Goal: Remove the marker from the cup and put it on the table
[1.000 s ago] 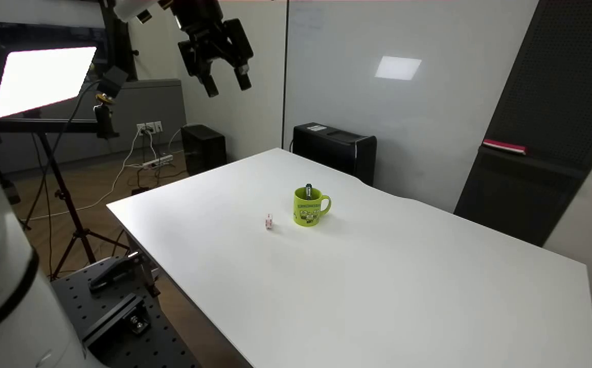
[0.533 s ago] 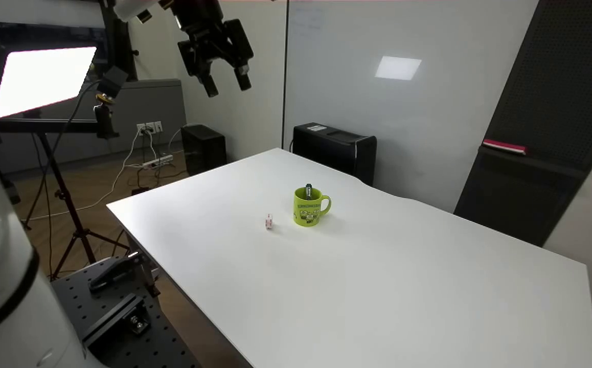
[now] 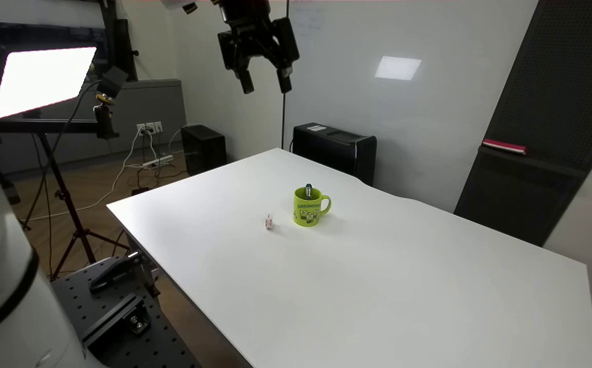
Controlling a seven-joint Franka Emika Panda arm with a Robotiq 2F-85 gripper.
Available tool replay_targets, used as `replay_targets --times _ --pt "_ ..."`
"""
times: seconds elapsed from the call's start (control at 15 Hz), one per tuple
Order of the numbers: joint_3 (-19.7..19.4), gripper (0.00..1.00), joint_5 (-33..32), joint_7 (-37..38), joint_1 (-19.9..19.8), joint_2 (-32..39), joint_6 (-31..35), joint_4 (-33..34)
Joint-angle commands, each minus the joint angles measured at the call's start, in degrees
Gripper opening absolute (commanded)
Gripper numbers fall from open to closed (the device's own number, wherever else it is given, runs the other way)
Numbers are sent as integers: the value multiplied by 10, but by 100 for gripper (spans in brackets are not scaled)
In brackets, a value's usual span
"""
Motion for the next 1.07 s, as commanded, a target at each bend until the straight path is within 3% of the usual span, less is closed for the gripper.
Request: replay_targets --times 0.0,0.47,0.73,1.0 --pt "-64 100 14 -62 -14 34 15 19" --pt "-174 100 83 -240 -16 152 11 91" --pt "-193 100 163 -337 -9 233 -28 143" --pt "-179 100 193 -385 -23 298 -91 194"
